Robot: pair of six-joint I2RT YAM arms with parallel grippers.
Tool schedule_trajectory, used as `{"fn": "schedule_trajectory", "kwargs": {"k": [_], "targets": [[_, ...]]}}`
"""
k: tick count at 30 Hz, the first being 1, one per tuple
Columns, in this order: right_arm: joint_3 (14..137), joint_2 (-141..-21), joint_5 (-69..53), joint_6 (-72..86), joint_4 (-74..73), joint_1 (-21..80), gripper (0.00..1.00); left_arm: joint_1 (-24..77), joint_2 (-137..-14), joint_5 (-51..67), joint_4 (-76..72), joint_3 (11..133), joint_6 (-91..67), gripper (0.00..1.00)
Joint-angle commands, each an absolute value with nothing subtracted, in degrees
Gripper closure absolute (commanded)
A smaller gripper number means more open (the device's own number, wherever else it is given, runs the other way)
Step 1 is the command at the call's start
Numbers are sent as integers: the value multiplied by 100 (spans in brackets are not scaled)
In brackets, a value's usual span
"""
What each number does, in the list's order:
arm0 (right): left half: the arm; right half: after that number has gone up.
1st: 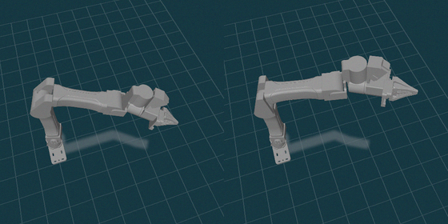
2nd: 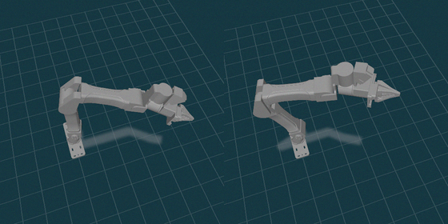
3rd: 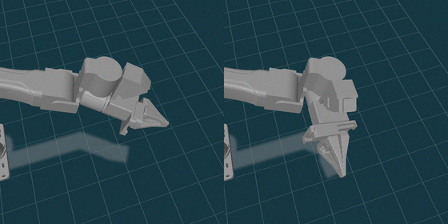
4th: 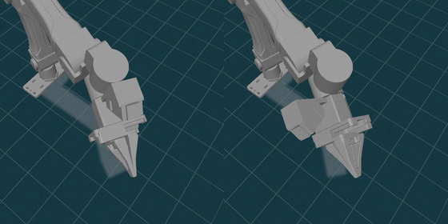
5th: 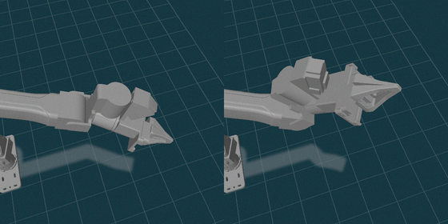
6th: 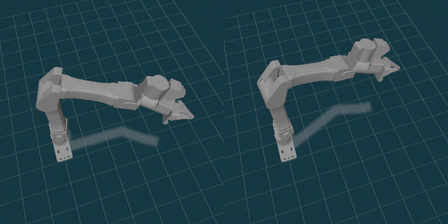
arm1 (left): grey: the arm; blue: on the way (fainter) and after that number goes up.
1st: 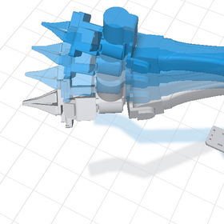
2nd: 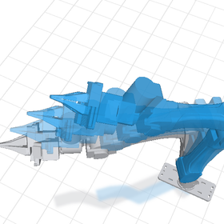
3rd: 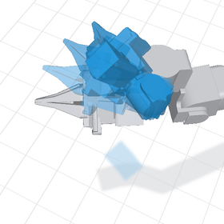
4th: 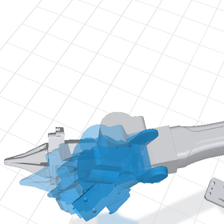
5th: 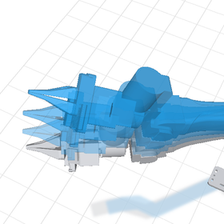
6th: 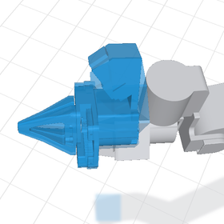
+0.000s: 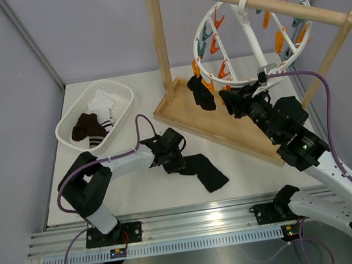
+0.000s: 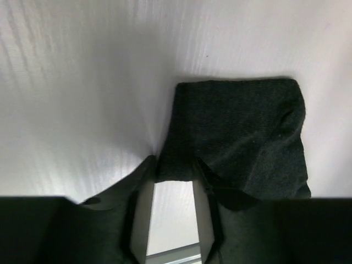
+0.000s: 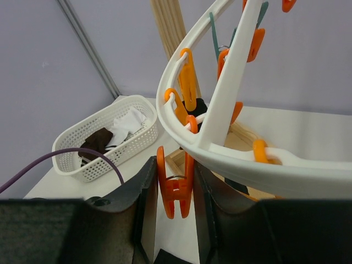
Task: Clip the socks to the hanger
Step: Move the sock to the center of the board.
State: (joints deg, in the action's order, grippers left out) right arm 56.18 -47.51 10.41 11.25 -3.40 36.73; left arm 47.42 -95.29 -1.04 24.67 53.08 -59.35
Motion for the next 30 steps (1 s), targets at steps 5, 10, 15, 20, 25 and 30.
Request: {"fn": "schedule_trajectory", "kwargs": {"k": [5,10,15,20,25,30], "targets": [[5449,-4728,782,1037,-1090,3744,100,4729,-9783,-886,3189,5501,-5304,97],[5467,-4772,765,1037,-1064,3753,100,4141,-9755,-2002,3708,6318,-3247,93],[5476,-4843,712,1081,-1020,3753,100,3587,-10221,-2111,3735,7101,-1617,48],[5502,-4782,703,1099,-1072,3753,100,3454,-9801,-1636,3893,7172,-2713,1],[5502,-4729,773,1064,-1099,3753,100,3734,-9142,-625,3306,6435,-4347,8],[5519,-4755,756,1090,-1107,3753,100,4445,-9201,-519,2673,6293,-4904,17]]}}
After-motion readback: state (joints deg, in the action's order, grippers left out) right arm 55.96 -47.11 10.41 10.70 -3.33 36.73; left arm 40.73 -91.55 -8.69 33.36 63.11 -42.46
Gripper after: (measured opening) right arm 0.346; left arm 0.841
